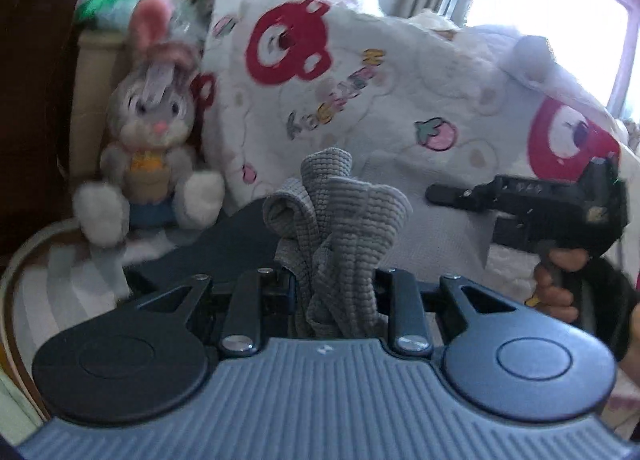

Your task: Fold clothes

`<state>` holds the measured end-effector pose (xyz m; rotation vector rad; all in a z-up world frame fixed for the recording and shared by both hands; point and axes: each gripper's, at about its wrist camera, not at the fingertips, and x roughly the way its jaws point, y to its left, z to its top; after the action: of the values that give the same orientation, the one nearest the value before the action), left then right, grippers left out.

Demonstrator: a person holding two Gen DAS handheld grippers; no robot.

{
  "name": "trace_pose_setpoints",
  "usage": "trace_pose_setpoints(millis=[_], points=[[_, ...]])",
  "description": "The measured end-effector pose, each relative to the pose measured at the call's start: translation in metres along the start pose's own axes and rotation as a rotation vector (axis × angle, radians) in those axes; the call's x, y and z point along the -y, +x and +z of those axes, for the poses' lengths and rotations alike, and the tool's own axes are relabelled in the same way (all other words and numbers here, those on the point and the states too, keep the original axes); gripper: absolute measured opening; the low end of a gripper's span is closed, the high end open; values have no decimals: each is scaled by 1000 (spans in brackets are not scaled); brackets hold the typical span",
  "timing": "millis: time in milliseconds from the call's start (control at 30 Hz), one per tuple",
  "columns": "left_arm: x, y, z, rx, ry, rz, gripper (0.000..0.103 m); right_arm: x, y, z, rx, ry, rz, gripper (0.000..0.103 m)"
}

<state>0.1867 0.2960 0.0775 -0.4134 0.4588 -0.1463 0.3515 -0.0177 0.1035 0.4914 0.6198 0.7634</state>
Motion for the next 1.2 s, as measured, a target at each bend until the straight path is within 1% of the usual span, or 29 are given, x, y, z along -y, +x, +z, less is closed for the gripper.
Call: trace_pose_setpoints(millis=[33, 67, 100, 133, 167, 200, 267, 300, 433, 467, 533, 600, 667, 700, 733, 767, 800, 833, 867, 900, 933, 967, 1033, 1067, 1100, 1133, 1167, 1200], points=[[-7, 5, -5, -19, -35, 5, 24, 6, 9, -2, -14, -12, -35, 39], [-12, 7, -11, -32, -66, 9, 25, 14, 16, -10, -22, -1, -96, 45], [-18, 10, -17, -46, -96, 12, 25, 22, 22, -18, -30, 12, -161, 48], [-21, 10, -22, -45, -102, 7, 25, 32, 22, -27, -21, 54, -163, 52], [-20, 8, -26, -38, -85, 3, 26, 41, 21, -37, -10, 100, -158, 53], [-18, 6, -28, -31, -65, 4, 26, 49, 15, -45, 27, 157, -122, 53], [-15, 6, -29, -24, -48, 5, 26, 56, 3, -55, 81, 229, -61, 45], [-14, 6, -29, -21, -42, 6, 26, 57, -1, -56, 94, 254, -45, 35], [-14, 6, -24, 0, -75, 4, 25, 64, -22, -65, 173, 519, -23, 30], [-13, 5, -22, 7, -79, 1, 25, 61, -25, -64, 176, 519, -31, 29], [-11, 4, -19, 4, -71, -12, 25, 48, -29, -55, 165, 429, -60, 26], [-9, 1, -16, -14, -45, -39, 25, 34, -25, -42, 167, 323, -65, 25], [-13, -3, -18, -27, -67, -49, 25, 22, -22, -32, 166, 215, -79, 25], [-16, -5, -19, -33, -84, -52, 27, 18, -16, -28, 141, 146, -127, 25], [-20, -6, -22, -41, -99, -31, 34, 16, -9, -26, 103, 78, -195, 25], [-24, -8, -24, -38, -101, 0, 37, 15, -1, -27, 57, 13, -258, 26], [-27, -11, -26, -28, -96, 29, 41, 17, 5, -31, 29, -27, -302, 29], [-28, -18, -27, -1, -78, 53, 44, 19, 6, -35, 35, -31, -316, 31], [-26, -27, -27, 35, -54, 75, 44, 21, 4, -38, 51, -16, -311, 32], [-21, -37, -25, 78, -13, 103, 43, 23, 1, -39, 65, -4, -312, 36], [-14, -47, -23, 124, 34, 130, 42, 20, -3, -39, 79, -29, -330, 42], [-7, -54, -19, 163, 79, 133, 42, 17, -6, -38, 94, -59, -349, 42], [6, -66, -11, 230, 167, 114, 44, 2, -17, -38, 136, -171, -427, 43], [10, -64, -6, 218, 191, 65, 44, -5, -27, -39, 174, -197, -437, 43], [12, -59, 0, 178, 201, -7, 44, -12, -37, -39, 214, -219, -442, 43], [12, -50, 2, 122, 188, -58, 44, -16, -49, -40, 250, -208, -404, 43], [10, -39, 3, 56, 159, -96, 44, -19, -61, -42, 273, -181, -340, 43], [9, -28, 1, -3, 141, -107, 44, -21, -69, -45, 283, -157, -284, 43]])
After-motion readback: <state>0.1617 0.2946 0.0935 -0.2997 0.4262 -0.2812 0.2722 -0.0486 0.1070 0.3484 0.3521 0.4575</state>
